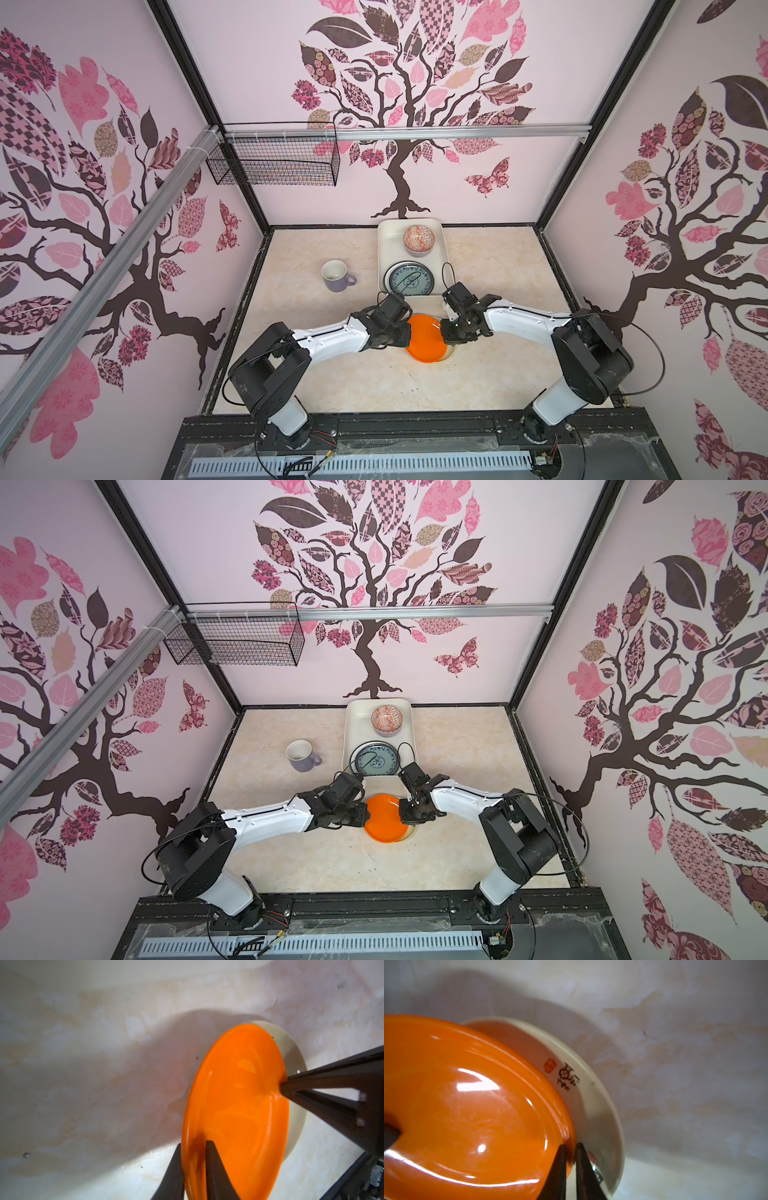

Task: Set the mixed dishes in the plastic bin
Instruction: 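Tilt the orange plate up off the cream plate with both grippers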

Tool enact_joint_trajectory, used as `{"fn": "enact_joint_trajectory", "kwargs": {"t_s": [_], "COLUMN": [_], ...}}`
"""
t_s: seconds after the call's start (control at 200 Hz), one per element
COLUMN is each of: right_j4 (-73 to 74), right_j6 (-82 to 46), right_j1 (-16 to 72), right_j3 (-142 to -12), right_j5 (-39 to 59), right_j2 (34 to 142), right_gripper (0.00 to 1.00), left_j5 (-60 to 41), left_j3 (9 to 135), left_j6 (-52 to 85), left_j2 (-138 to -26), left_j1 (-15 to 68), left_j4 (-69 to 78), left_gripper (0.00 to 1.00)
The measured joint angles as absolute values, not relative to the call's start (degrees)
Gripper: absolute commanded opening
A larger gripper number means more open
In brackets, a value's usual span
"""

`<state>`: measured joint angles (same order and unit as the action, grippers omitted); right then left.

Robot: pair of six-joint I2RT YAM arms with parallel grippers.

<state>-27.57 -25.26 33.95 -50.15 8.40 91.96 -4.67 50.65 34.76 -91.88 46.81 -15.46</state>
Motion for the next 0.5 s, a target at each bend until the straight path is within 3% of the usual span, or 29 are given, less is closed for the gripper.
{"fn": "enact_joint_trajectory", "kwargs": {"t_s": [0.19, 0.5], "right_j4": [-28.0, -29.5], "right_j6": [-24.4, -23.8], "right_j1": [34.1, 34.1], "right_j3": [-50.1, -50.1], "right_j5": [8.4, 6.9], "right_j2": [91.0, 86.6], "right_gripper": [0.43, 0.64], "left_j5": [-5.1, -4.6], "left_j3": [52.4, 52.4], "left_j6": [34.5, 33.8], "left_j2": [-91.7, -89.7], "left_j1": [46.8, 46.9], "left_j4": [-14.8, -18.1], "left_gripper": [0.03, 0.00]}}
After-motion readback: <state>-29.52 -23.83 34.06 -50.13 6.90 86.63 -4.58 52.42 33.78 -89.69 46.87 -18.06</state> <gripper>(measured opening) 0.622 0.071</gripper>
